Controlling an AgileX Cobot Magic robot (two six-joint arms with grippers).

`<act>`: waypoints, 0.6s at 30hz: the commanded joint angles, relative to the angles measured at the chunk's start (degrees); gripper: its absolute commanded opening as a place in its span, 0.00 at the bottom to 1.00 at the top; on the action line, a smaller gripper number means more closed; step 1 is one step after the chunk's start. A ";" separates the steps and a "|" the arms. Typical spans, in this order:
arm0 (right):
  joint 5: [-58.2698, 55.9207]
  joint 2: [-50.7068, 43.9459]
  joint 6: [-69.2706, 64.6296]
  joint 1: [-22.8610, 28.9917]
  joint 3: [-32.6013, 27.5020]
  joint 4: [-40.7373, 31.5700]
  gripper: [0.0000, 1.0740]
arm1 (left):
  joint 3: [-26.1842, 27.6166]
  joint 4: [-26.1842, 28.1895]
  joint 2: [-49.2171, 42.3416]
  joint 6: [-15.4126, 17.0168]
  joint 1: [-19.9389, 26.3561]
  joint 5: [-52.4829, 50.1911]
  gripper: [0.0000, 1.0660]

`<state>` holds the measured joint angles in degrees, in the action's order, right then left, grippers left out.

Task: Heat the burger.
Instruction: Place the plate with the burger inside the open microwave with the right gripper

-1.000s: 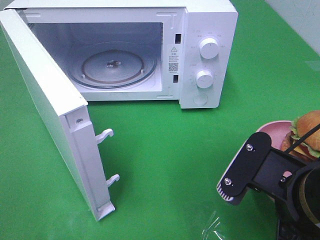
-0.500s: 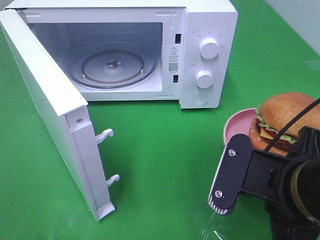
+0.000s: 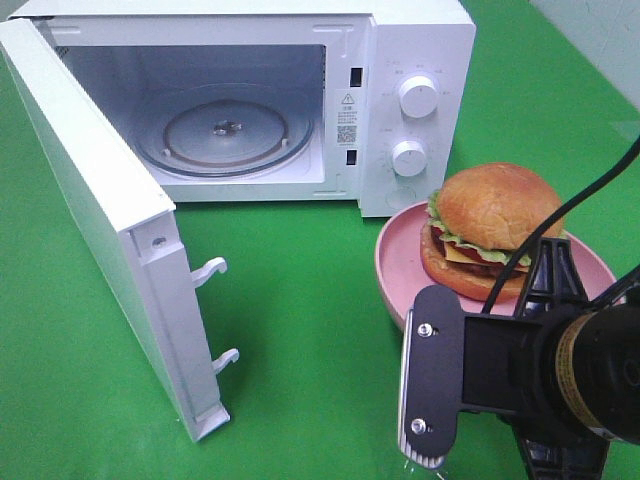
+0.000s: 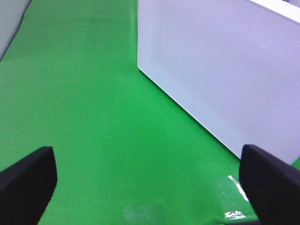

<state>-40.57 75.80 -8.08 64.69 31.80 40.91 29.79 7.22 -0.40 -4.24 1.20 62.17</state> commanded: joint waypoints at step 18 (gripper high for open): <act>13.18 -0.46 14.61 -2.35 -0.11 6.42 0.00 | -0.23 0.06 -0.86 -0.06 -0.29 -0.80 0.92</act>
<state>-29.74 75.80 4.53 64.00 31.63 44.18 29.79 7.22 -0.40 -4.24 1.20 62.17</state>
